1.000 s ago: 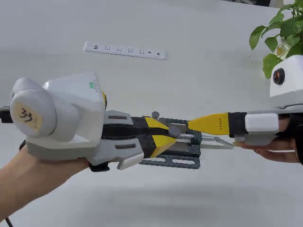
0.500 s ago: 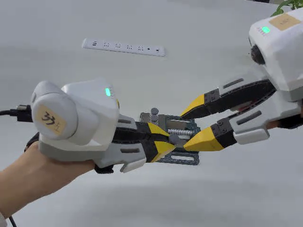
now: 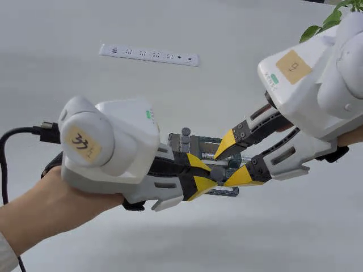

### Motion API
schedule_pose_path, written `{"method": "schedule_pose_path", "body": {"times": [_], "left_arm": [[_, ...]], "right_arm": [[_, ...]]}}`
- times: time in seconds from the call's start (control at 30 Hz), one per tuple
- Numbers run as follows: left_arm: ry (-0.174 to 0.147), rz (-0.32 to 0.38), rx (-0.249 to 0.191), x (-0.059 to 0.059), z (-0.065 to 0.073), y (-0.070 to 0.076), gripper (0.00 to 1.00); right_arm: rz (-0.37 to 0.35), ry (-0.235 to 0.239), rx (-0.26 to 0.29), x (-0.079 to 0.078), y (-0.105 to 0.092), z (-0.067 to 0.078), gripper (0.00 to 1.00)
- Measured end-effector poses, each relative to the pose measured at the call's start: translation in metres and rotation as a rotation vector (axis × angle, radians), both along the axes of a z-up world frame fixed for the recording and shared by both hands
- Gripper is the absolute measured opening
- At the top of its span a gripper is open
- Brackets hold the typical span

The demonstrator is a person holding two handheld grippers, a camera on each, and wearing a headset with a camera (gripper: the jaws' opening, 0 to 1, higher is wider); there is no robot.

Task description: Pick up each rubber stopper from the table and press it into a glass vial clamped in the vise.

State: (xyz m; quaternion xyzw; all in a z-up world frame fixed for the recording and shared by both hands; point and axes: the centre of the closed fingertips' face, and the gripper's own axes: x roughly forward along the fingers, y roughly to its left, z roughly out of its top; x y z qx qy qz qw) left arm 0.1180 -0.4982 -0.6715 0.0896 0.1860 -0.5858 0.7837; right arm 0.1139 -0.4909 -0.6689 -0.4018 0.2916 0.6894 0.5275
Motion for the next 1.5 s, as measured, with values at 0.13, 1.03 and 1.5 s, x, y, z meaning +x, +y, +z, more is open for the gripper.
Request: {"method": "schedule_pose_path", "body": {"times": [0.13,1.03,1.5], "left_arm": [[0.01,-0.006,0.002,-0.002,-0.002,0.0,0.03],[0.059,-0.002,-0.017,-0.004,-0.002,-0.003,0.03],[0.047,-0.022,-0.008,-0.007,-0.004,-0.004,0.03]], "right_arm": [[0.03,-0.012,-0.038,-0.002,-0.003,-0.007,0.13],[0.049,-0.017,-0.061,-0.008,0.002,-0.008,0.08],[0.041,0.014,-0.093,-0.012,0.003,-0.01,0.08]]}}
